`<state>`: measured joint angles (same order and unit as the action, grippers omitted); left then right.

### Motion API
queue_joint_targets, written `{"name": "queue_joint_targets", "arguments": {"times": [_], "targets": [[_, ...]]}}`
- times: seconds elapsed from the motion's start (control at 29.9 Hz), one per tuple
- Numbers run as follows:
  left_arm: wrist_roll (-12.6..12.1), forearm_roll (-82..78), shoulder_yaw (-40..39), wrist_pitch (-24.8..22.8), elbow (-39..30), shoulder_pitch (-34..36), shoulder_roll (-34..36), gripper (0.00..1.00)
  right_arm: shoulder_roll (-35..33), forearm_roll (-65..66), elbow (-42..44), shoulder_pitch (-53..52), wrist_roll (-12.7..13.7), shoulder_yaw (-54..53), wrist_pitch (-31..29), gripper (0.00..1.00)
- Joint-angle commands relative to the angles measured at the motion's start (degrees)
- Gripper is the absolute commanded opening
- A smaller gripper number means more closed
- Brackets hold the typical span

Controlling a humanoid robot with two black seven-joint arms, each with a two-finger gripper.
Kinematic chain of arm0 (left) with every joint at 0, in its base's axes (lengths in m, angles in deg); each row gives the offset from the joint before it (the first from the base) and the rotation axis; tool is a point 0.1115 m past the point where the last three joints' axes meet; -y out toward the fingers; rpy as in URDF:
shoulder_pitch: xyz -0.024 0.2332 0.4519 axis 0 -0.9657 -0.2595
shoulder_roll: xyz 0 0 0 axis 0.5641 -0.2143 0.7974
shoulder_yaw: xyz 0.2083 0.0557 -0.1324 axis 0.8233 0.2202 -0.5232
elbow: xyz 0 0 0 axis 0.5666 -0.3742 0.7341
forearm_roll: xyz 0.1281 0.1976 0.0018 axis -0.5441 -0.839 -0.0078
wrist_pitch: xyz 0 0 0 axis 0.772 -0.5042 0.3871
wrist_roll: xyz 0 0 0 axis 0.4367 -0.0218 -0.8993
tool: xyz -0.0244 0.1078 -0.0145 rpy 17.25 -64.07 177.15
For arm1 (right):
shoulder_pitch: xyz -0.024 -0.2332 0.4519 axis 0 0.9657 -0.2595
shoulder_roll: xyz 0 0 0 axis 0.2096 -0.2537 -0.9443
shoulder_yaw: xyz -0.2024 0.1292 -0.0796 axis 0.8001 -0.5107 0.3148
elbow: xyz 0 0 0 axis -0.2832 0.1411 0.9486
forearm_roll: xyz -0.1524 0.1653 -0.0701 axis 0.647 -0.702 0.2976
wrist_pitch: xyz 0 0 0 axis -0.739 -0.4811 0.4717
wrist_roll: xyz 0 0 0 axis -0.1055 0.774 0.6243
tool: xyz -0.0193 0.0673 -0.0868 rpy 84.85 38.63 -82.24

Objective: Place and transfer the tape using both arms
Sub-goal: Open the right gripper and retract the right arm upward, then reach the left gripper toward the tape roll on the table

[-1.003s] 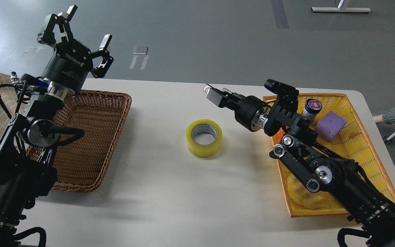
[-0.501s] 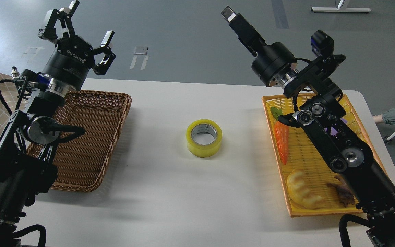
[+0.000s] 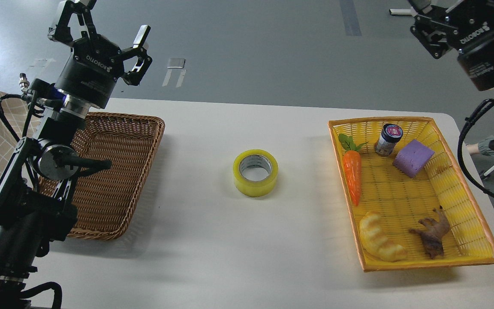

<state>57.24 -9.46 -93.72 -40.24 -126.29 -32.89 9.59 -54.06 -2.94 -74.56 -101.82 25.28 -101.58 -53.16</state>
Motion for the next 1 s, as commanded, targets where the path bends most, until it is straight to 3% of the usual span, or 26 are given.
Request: {"name": "queue_joint_targets", "arguments": {"times": [0.0,0.27,0.5,0.7,0.97], "targets": [[1.0,0.1,0.0,0.0,-1.1,-0.3,-0.1,0.98,0.2,-3.5,-0.3,4.0,0.3,-4.6,0.0,1.00],[0.9,0.1,-0.1,0.0,-3.2,-0.5,-4.9,0.98,6.0,-5.6,-1.1,8.1,1.0,-10.0,0.0,1.00],[0.9,-0.3,0.1,1.3,-4.5,-1.9,-4.5,0.98,7.5,-9.9,-0.5,5.5,4.9,-9.3,0.0,1.00],[0.6,-3.9,0.0,4.3,-6.9,-3.6,-4.6,0.98,9.3,-9.9,-0.6,4.8,4.8,-8.8,0.0,1.00],[0.3,-4.5,0.1,4.7,-7.0,-3.3,-5.5,0.98,8.9,-9.9,-0.5,4.9,4.8,-8.3,0.0,1.00]]}}
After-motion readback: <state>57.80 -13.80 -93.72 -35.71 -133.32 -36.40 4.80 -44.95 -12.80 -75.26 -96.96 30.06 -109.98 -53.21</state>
